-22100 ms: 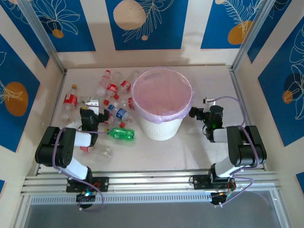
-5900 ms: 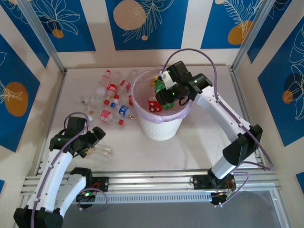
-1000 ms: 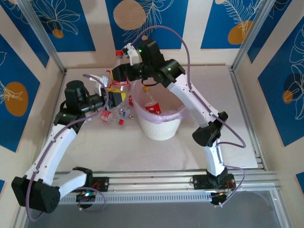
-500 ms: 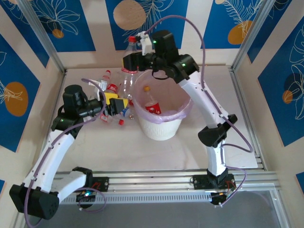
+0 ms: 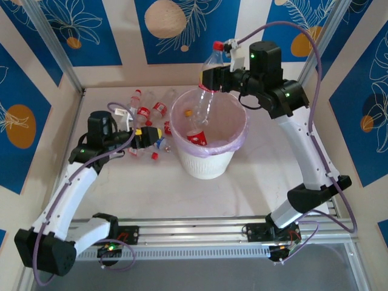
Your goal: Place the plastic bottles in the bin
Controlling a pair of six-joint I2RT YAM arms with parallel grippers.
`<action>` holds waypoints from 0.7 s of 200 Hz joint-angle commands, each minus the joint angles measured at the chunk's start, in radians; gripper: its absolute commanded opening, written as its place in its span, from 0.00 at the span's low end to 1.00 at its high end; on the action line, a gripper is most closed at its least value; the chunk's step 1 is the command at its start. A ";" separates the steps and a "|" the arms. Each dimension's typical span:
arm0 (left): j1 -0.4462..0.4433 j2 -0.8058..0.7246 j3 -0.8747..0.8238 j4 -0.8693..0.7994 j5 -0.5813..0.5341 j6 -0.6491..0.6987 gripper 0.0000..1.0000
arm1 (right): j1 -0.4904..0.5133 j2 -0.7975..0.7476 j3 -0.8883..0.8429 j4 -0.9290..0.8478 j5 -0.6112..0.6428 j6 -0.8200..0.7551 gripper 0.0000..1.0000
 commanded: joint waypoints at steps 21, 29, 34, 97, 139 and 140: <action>0.013 0.077 0.060 -0.159 -0.286 -0.014 0.94 | -0.008 -0.005 -0.123 -0.077 -0.014 -0.120 0.41; 0.015 0.089 0.072 -0.184 -0.339 -0.029 0.94 | -0.007 -0.002 -0.144 -0.078 -0.014 -0.133 0.41; 0.018 0.095 0.077 -0.197 -0.369 -0.041 0.93 | -0.006 0.001 -0.155 -0.080 -0.016 -0.138 0.41; 0.105 0.107 0.105 -0.323 -0.564 -0.090 0.92 | 0.019 0.053 -0.320 0.002 -0.056 -0.200 0.41; 0.242 0.066 0.041 -0.343 -0.620 -0.218 0.94 | 0.033 0.093 -0.403 0.076 -0.085 -0.221 0.42; 0.246 0.066 0.039 -0.343 -0.620 -0.220 0.94 | 0.033 0.094 -0.403 0.077 -0.085 -0.222 0.42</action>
